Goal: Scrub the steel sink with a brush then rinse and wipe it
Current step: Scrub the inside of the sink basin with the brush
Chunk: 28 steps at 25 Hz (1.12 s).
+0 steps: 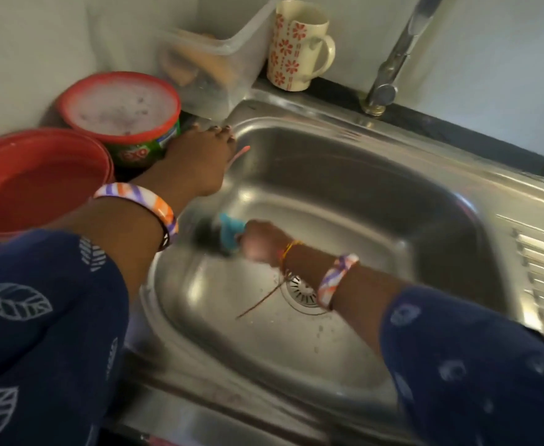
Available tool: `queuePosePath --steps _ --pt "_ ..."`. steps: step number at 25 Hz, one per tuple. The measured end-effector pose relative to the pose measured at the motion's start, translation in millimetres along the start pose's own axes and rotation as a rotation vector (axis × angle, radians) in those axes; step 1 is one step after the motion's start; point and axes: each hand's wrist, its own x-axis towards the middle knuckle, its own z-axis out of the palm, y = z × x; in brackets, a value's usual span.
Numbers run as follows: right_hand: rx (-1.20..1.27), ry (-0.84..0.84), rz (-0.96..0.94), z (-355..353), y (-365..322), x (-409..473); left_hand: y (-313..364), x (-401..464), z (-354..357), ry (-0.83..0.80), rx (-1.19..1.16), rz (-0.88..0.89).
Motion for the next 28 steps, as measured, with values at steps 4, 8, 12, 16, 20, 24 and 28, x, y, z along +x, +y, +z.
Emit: queuePosePath --steps 4,8,12,16,20,24,28 --pt "0.077 0.121 0.129 -37 16 23 2 2 2 -0.028 -0.010 -0.013" --pt "0.040 0.037 -0.001 8 10 -12 1 2 4 -0.035 0.013 -0.008" --pt "0.003 0.048 -0.027 26 21 -13 2 3 3 -0.087 0.013 -0.004" --pt "-0.077 0.311 0.056 -4 34 18 3 1 -1 -0.099 -0.018 -0.021" --pt "-0.343 0.019 -0.459 69 25 -33 4 0 -2 -0.121 -0.019 -0.033" --pt "-0.432 0.232 -0.182 -6 65 13 4 2 -1 -0.120 -0.028 -0.035" --pt "-0.268 0.132 -0.304 14 61 -11 6 1 -3 -0.143 -0.019 -0.048"
